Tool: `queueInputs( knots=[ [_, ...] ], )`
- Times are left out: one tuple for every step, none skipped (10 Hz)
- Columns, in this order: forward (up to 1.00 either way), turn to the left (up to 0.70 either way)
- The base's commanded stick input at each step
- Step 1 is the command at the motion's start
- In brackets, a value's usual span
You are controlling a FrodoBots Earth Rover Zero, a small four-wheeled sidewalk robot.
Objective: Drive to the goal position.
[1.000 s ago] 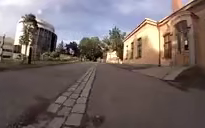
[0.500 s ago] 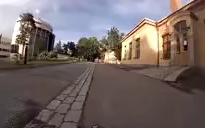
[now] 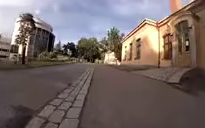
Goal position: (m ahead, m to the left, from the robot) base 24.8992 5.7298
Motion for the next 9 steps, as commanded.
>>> queueInputs(
  knots=[
    [0.45, 0.00],
    [0.45, 0.00],
    [0.45, 0.00],
    [0.45, 0.00],
    [0.45, 0.00],
    [0.45, 0.00],
    [0.45, 0.00],
    [0.45, 0.00],
    [0.45, 0.00]
  ],
)
